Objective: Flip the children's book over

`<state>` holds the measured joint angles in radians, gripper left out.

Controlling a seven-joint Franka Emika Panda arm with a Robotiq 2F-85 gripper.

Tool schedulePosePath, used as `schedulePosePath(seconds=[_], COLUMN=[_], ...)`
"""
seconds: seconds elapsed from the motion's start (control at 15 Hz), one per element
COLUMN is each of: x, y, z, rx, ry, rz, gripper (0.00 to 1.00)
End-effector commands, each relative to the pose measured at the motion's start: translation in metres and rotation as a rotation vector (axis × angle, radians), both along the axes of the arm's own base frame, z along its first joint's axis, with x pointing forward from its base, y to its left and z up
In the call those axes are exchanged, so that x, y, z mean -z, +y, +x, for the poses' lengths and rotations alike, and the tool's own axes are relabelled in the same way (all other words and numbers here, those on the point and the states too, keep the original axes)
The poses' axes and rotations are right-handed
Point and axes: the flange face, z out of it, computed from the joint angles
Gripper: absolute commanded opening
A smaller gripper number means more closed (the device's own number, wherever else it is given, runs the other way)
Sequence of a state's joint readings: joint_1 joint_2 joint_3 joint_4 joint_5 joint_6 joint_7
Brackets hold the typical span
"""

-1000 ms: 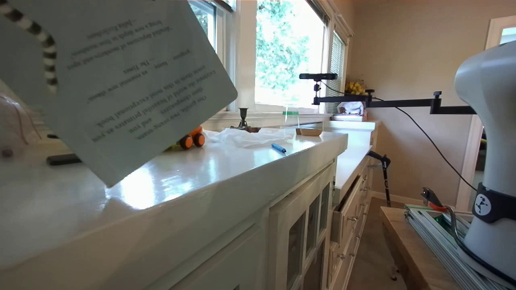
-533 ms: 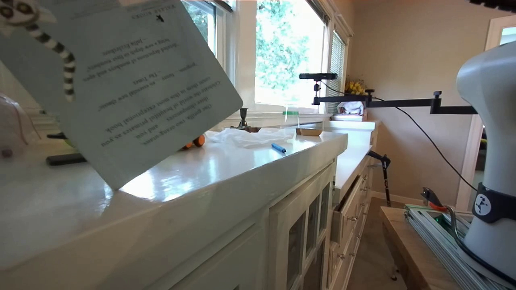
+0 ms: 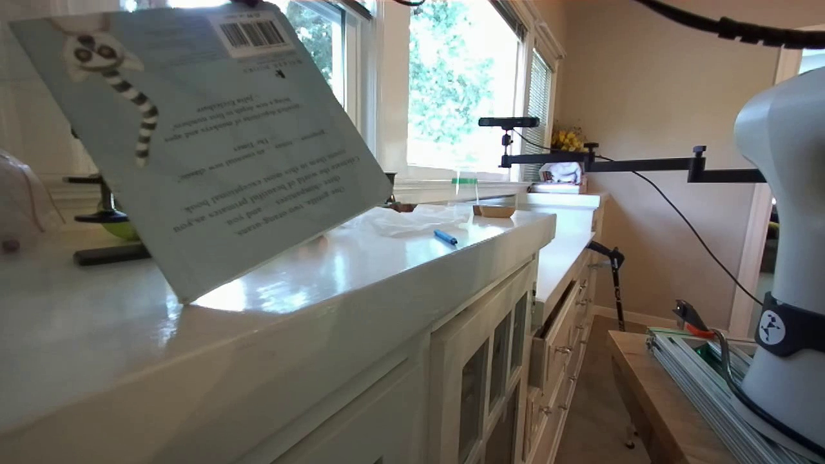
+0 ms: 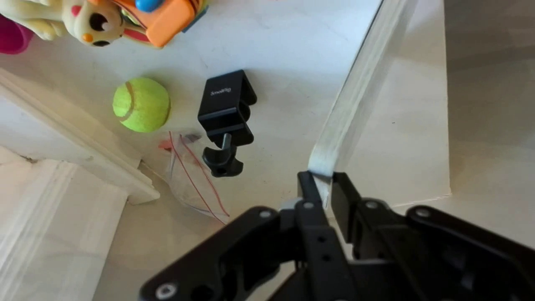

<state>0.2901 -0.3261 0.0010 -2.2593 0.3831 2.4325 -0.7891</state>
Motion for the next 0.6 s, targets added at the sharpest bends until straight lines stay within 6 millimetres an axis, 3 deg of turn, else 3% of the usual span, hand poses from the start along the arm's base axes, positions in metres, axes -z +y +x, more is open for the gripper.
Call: schedulePosePath(seconds=[0.0,0.27,0.53], x=[0.028,0.060,0.073], y=[0.001,0.006,0.009], z=[-0.007,-0.015,-0.018], rx=[0.022,0.023,0.020], ry=[0.041,0.106,0.132], rz=[-0.043,-0.062,-0.079], gripper=[0.04,0.04,0.04])
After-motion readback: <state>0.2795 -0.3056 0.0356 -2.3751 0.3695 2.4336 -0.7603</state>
